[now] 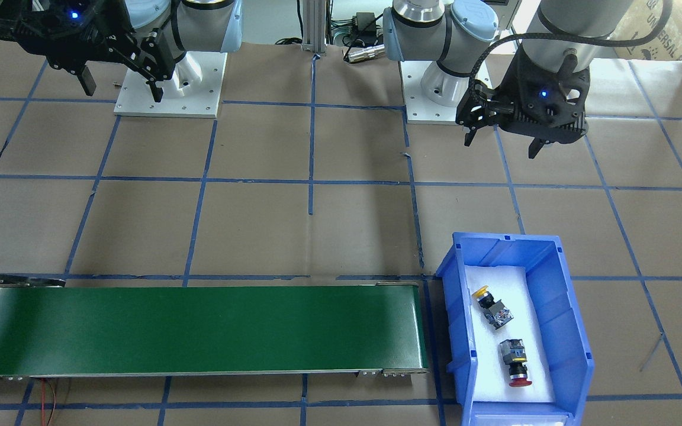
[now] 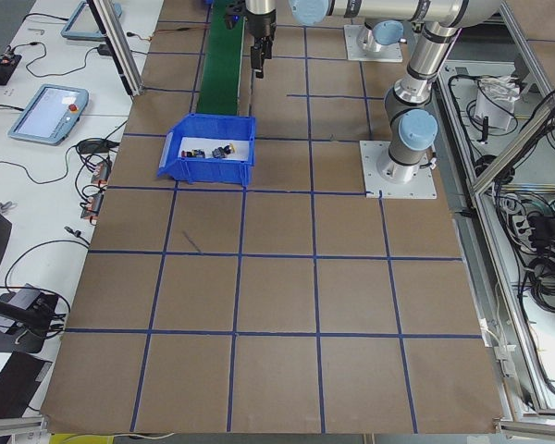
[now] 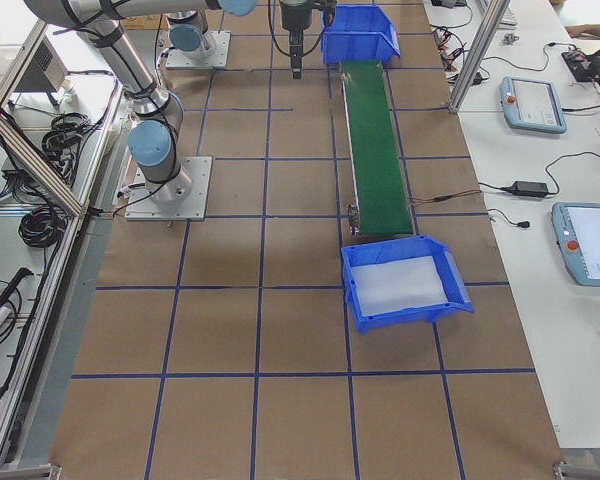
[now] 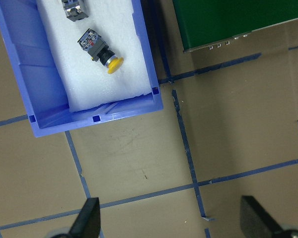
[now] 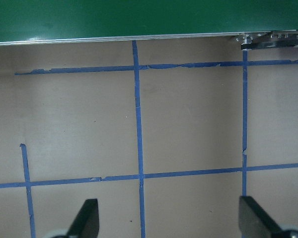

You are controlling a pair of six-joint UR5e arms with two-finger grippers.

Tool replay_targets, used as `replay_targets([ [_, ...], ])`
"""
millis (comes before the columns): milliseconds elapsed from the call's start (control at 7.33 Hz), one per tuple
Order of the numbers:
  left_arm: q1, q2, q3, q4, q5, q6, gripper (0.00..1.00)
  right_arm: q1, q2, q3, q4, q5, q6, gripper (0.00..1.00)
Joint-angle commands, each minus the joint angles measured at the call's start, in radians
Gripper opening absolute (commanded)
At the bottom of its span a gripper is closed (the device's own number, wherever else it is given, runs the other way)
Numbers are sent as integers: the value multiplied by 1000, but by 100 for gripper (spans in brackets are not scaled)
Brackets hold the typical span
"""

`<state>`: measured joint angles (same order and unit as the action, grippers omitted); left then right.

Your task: Transport two buttons from left to right

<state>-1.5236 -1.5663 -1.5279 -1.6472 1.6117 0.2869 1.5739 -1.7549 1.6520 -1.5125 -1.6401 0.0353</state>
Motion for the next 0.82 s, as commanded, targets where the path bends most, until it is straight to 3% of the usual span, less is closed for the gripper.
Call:
replay_targets([
  [0,-1,3,-1,3,0,0,100,0,0,2,0,-1,-8,100],
  [683,-3,14,0,0,-1,0,100,0,0,-1,0,-1,-8,100],
])
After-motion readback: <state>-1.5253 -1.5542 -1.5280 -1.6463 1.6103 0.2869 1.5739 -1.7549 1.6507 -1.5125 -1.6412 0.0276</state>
